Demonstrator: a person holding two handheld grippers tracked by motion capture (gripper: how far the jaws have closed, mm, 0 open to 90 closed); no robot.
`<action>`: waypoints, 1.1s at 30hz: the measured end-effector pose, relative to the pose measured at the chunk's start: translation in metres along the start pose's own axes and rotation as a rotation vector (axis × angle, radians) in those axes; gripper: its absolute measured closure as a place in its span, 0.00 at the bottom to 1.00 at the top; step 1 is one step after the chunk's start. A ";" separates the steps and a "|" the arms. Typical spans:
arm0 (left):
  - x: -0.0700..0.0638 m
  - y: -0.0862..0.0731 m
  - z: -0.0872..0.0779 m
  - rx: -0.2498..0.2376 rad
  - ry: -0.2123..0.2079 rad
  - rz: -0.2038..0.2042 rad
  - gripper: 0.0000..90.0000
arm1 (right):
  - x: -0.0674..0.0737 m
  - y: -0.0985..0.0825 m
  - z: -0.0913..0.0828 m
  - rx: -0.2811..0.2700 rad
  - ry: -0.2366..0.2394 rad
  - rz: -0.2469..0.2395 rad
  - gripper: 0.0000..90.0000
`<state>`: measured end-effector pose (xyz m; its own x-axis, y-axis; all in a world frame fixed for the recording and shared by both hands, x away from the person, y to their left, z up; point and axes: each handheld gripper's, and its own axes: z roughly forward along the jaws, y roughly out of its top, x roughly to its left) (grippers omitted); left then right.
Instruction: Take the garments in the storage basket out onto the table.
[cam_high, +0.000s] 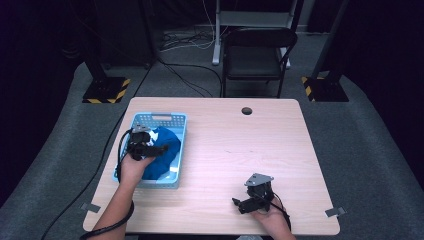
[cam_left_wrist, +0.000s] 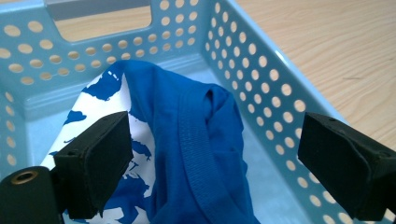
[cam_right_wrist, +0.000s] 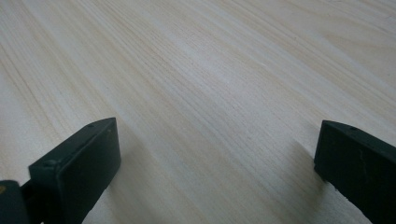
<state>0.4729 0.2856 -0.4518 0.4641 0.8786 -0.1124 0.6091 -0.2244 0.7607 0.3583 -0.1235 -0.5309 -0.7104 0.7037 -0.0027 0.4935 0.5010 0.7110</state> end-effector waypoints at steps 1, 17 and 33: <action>0.000 0.000 0.001 0.006 -0.001 0.000 0.10 | 0.000 0.000 0.000 0.000 0.000 0.000 0.00; 0.007 0.003 0.020 0.134 0.004 -0.018 0.12 | 0.000 0.000 0.000 0.000 0.000 0.000 0.00; 0.008 0.001 0.032 0.230 0.028 -0.047 0.18 | 0.000 0.000 0.000 0.000 0.000 0.000 0.00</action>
<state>0.4976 0.2795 -0.4726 0.4154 0.9012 -0.1238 0.7616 -0.2701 0.5890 0.3583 -0.1235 -0.5309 -0.7105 0.7037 -0.0028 0.4935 0.5010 0.7109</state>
